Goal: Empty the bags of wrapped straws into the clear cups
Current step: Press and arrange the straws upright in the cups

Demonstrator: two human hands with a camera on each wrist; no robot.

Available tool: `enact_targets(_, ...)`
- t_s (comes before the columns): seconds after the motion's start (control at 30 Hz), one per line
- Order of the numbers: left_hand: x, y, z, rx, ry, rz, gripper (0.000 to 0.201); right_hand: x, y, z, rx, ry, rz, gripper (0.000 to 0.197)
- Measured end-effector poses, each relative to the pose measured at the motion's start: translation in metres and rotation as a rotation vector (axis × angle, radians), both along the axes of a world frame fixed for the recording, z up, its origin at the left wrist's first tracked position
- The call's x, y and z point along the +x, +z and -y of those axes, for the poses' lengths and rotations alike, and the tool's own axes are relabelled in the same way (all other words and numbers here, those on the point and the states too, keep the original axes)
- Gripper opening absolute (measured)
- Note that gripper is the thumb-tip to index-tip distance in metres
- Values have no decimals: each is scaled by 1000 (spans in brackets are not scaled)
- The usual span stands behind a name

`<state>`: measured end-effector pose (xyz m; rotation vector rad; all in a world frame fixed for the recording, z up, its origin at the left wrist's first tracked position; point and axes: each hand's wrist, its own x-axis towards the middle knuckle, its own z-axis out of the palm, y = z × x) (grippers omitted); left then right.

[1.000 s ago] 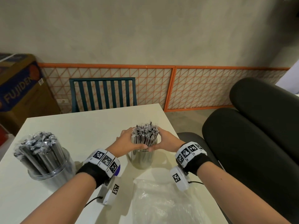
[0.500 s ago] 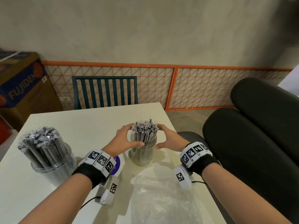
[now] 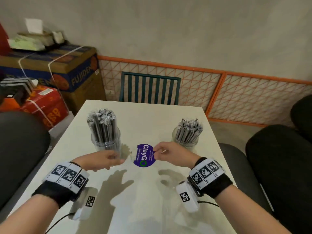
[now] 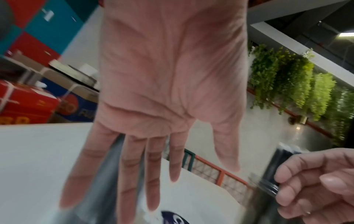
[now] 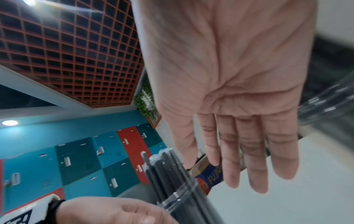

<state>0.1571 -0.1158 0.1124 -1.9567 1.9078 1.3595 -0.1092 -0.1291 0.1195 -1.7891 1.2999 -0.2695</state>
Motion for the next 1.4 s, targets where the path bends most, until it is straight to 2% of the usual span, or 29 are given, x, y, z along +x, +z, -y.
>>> enact_targets(0.1,46,15,4,54,54,111,62,58,13,15,-14,47,38,50)
enact_targets(0.2,79,24,16,0,115,169,77,111,17,28,-88,35,18,91)
enact_targets(0.27,92,21,27,-100,174,93,94,139,14,36,-146,0,10,107)
enact_targets(0.33,98,18,38,-215,219,-116,120,161,7,43,-161,-53,42,115)
enact_targets(0.37,98,17,42,-273,233,-210,128,169,1,46,-164,-98,64,117)
enact_targets(0.4,96,15,46,-324,230,-291,125,176,-3,47,-170,-148,94,116)
enact_targets(0.47,89,9,54,-406,206,-405,97,186,-12,47,-221,-240,166,101)
enact_targets(0.57,76,9,58,-514,165,-475,68,193,-19,47,-316,-318,190,73)
enact_targets(0.7,80,21,65,-596,137,-528,63,188,5,52,-346,-301,263,58)
enact_targets(0.77,85,30,68,-569,93,-541,72,181,20,56,-326,-229,258,62)
enact_targets(0.83,92,30,72,-496,27,-518,86,171,24,59,-271,-163,220,78)
enact_targets(0.97,109,14,78,-360,-18,-480,121,160,12,54,-123,-161,52,111)
enact_targets(1.0,110,10,79,-345,-8,-493,122,162,7,51,-111,-158,45,116)
enact_targets(1.1,101,4,79,-333,12,-551,107,176,-6,45,-122,-192,122,119)
enact_targets(1.17,93,2,79,-328,24,-602,107,188,-11,42,-168,-246,178,107)
enact_targets(1.27,88,9,80,-402,74,-646,82,194,2,42,-245,-290,257,80)
enact_targets(1.3,90,14,79,-428,68,-637,77,191,9,44,-241,-263,255,77)
enact_targets(1.4,104,24,84,-409,-38,-563,81,179,28,54,-165,-72,144,95)
